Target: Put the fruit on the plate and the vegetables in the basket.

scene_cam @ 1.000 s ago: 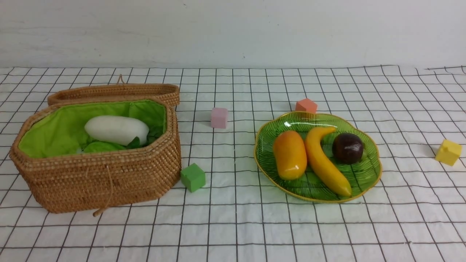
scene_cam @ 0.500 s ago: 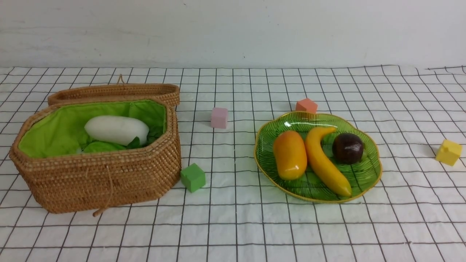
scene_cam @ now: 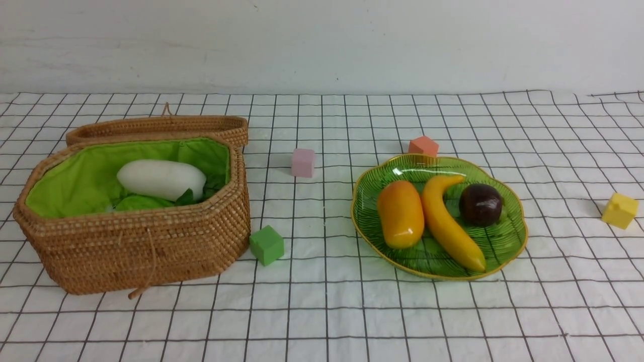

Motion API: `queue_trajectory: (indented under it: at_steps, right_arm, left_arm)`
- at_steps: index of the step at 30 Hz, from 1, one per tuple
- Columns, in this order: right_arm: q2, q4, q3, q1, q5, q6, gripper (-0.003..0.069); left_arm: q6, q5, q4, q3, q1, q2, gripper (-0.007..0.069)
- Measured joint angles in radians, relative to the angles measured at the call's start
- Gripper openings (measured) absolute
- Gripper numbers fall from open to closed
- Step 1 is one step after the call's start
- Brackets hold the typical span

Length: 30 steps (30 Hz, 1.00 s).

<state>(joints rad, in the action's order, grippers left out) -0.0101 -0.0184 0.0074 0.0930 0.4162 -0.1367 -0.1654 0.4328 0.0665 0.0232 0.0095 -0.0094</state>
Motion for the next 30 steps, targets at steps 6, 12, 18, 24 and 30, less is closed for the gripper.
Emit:
queue_trajectory:
  at_steps: [6, 12, 18, 24, 30]
  right_arm:
    - [0.000, 0.000, 0.000, 0.000, 0.000, 0.000, 0.0238]
    - [0.000, 0.000, 0.000, 0.000, 0.000, 0.000, 0.0238]
    - [0.000, 0.000, 0.000, 0.000, 0.000, 0.000, 0.0238]
    - [0.000, 0.000, 0.000, 0.000, 0.000, 0.000, 0.0238]
    - [0.000, 0.000, 0.000, 0.000, 0.000, 0.000, 0.0238]
  left_arm:
    - [0.000, 0.000, 0.000, 0.000, 0.000, 0.000, -0.0005]
    - [0.000, 0.000, 0.000, 0.000, 0.000, 0.000, -0.0001]
    - [0.000, 0.000, 0.000, 0.000, 0.000, 0.000, 0.0000]
    - [0.000, 0.000, 0.000, 0.000, 0.000, 0.000, 0.0006]
    - [0.000, 0.000, 0.000, 0.000, 0.000, 0.000, 0.0008]
